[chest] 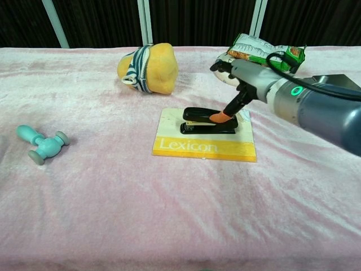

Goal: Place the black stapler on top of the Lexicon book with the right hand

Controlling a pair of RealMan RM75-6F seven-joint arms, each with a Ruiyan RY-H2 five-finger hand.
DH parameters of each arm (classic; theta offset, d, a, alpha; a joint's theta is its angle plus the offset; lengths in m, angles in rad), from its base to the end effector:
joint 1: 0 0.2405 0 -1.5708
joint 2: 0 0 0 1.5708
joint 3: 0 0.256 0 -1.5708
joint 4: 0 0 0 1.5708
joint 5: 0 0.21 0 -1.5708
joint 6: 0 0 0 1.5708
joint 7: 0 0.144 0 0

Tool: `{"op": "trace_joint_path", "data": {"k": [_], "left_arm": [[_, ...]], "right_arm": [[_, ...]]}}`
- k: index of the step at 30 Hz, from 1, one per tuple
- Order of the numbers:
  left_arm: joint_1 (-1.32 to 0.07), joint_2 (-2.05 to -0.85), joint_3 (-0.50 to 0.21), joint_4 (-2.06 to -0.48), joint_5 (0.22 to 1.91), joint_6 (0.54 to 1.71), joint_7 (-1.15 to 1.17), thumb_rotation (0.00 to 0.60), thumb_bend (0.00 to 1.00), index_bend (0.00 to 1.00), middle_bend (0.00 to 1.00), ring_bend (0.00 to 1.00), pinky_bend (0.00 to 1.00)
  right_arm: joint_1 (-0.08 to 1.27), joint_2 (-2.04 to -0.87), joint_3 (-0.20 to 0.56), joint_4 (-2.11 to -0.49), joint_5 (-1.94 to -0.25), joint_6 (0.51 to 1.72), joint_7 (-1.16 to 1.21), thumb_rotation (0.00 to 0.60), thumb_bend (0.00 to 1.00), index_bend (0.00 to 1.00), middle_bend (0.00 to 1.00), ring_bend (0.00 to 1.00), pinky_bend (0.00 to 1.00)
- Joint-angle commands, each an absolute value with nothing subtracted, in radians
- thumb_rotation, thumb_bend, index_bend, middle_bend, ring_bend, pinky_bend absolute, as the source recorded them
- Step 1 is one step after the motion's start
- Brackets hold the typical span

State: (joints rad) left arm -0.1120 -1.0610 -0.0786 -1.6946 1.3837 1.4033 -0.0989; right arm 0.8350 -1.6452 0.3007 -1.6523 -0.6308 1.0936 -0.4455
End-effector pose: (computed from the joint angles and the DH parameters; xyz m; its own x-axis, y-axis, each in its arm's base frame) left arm -0.3106 0.1935 0.1688 0.2611 0.0401 0.9645 0.9616 0.0766 -0.2635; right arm -0.0971 -0.3398 -0.0324 0.1016 -0.3812 0.9189 -0.9937 -0.0831 0.0753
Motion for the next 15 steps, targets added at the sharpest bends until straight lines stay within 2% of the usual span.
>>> {"op": "trace_joint_path", "data": {"k": [1,4,9,15], "left_arm": [[-0.111,-1.062,-0.079,-1.696,1.386,1.407,-0.096,0.600,0.31,0.11,0.02,0.00,0.09],[-0.108,-1.065,-0.078,-1.694,1.394,1.420,-0.085,0.600,0.31,0.11,0.02,0.00,0.09],[-0.107,-1.071,-0.076,-1.692,1.402,1.428,-0.072,0.600,0.31,0.11,0.02,0.00,0.09],[-0.104,-1.076,-0.076,-1.692,1.407,1.437,-0.069,0.600,0.31,0.11,0.02,0.00,0.09]], "right_arm": [[0.720,-1.428,0.222,-1.850,-0.730,1.160,-0.442,0.600,0.12,0.04,0.00,0.06,0.14],[0.649,-1.318,0.163,-1.906,-0.820,1.204,-0.419,0.600,0.13,0.04,0.00,0.06,0.14],[0.540,-1.213,0.083,-1.908,-0.976,1.294,-0.348,0.600,0.13,0.04,0.00,0.06,0.14],[0.382,-1.144,-0.062,-1.768,-1.274,1.390,-0.107,0.600,0.14,0.04,0.00,0.06,0.11]]}}
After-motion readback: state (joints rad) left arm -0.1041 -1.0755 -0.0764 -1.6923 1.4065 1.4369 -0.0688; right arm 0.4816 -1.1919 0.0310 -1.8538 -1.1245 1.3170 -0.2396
